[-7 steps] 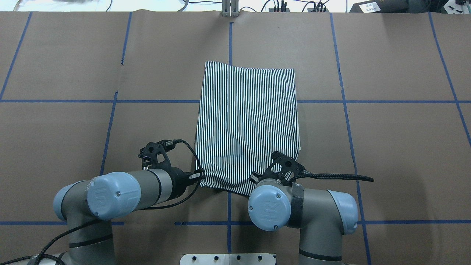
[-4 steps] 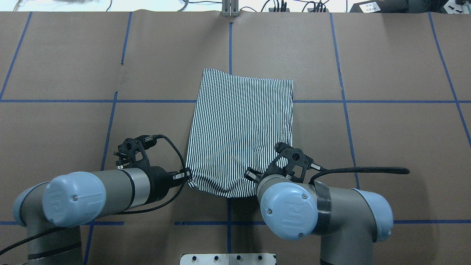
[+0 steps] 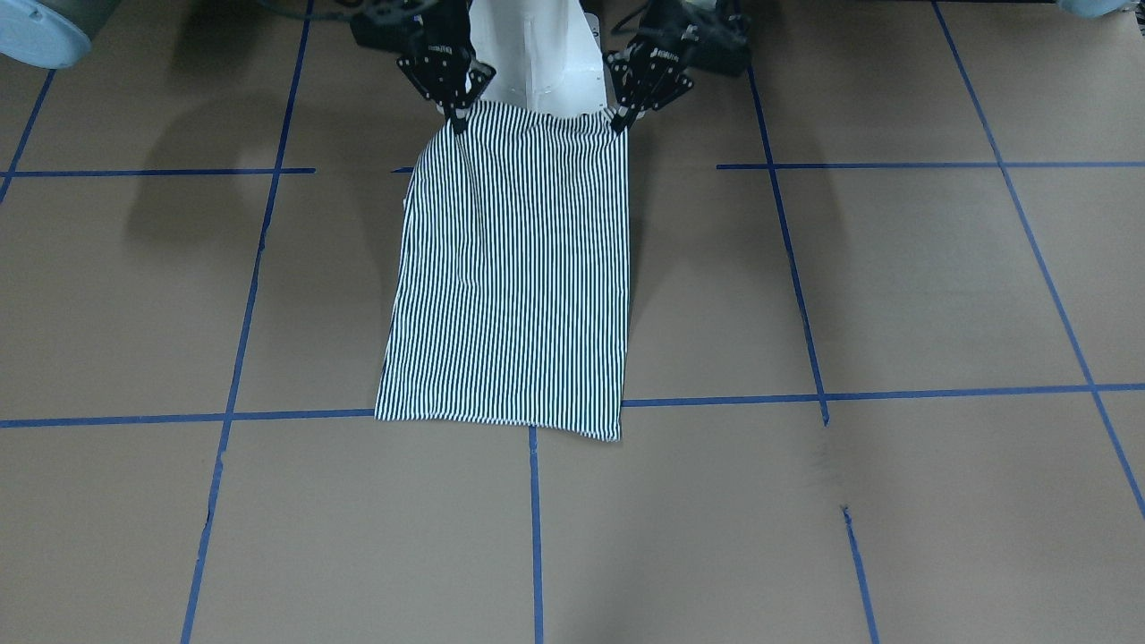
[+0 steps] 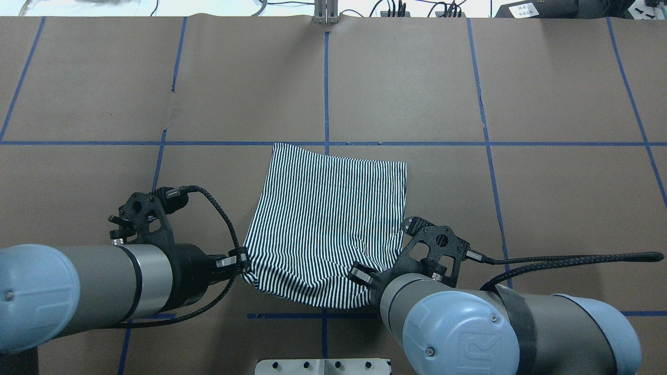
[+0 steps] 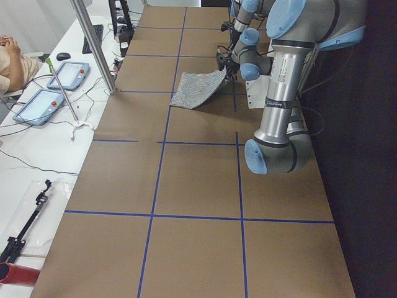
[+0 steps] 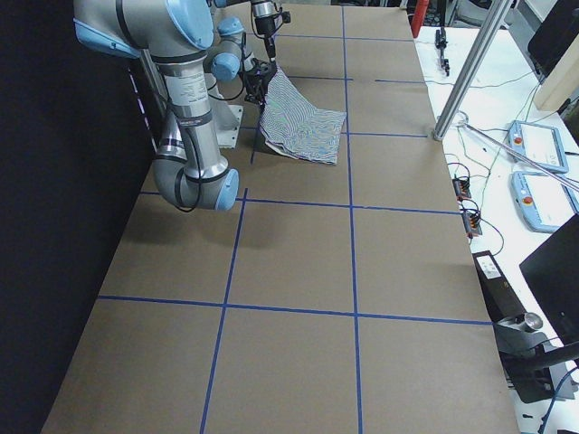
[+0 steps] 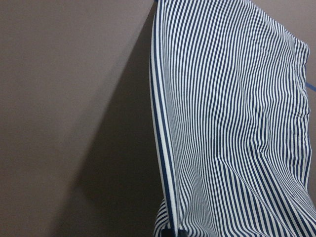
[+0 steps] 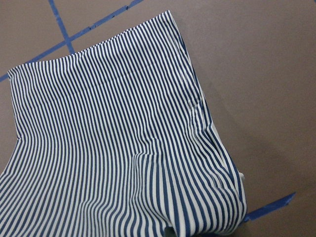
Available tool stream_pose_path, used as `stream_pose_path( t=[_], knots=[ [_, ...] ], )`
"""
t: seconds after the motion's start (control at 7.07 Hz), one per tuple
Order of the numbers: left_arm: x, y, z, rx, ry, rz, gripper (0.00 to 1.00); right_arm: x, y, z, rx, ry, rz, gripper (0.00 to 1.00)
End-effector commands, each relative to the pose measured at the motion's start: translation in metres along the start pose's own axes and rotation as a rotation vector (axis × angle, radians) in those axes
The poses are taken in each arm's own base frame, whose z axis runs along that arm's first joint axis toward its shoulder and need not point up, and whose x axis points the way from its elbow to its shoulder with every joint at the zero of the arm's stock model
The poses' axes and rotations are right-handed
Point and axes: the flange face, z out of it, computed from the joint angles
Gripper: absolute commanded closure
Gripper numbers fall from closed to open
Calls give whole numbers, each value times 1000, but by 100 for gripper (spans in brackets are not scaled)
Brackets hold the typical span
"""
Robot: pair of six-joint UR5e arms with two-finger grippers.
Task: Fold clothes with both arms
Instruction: 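Lift the near edge with both grippers and fold it toward the far edge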
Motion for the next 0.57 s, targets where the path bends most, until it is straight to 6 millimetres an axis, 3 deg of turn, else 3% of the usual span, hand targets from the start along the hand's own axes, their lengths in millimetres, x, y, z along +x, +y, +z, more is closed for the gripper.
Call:
stream_pose_path(
  t=[0.0, 0.14, 0.42],
  knots=[
    [20, -6, 47, 20, -52, 50, 100, -5, 0, 28, 38, 45, -61, 100],
    [25, -32, 54, 63, -63, 81, 100, -8, -21, 39, 76, 62, -59, 100],
    [32, -71, 70, 126, -91, 69, 100, -29, -60, 92, 133, 49, -53, 100]
  ],
)
